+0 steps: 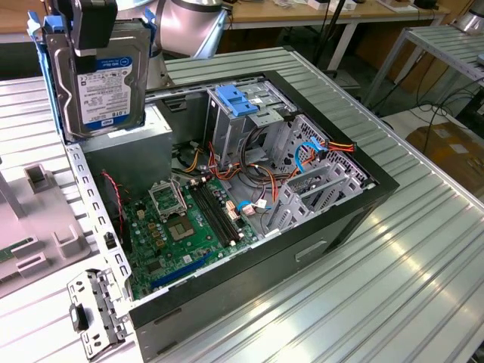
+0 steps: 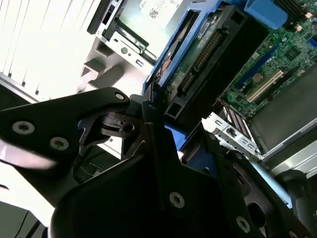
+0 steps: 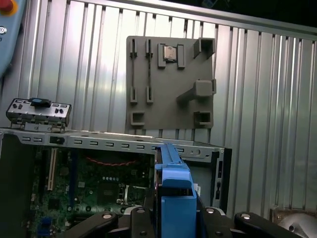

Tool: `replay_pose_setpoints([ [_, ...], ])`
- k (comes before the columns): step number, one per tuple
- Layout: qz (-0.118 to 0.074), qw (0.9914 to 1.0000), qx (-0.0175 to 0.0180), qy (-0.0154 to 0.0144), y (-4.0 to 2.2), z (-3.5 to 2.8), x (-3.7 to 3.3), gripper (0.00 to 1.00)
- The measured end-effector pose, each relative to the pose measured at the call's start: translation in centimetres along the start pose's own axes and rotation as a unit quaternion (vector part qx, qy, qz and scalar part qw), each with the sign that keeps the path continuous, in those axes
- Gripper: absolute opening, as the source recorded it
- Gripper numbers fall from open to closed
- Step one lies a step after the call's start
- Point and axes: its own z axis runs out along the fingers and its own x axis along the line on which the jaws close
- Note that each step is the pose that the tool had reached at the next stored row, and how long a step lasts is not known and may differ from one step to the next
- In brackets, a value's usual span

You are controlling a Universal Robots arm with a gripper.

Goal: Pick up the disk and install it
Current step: 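Pick up the disk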

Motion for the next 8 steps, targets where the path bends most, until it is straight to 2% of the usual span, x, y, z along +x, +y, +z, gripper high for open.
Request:
replay_pose_setpoints([
  [1,0.000,1.00000,0.0000,0.0000,-0.32,-0.11,0.76,0.37],
  [2,0.000,1.00000,0.0000,0.0000,-0.47,-0.17,1.22,0.37],
  [8,0.000,1.00000,0.0000,0.0000,-0.67,-0.24,1.76,0.37],
])
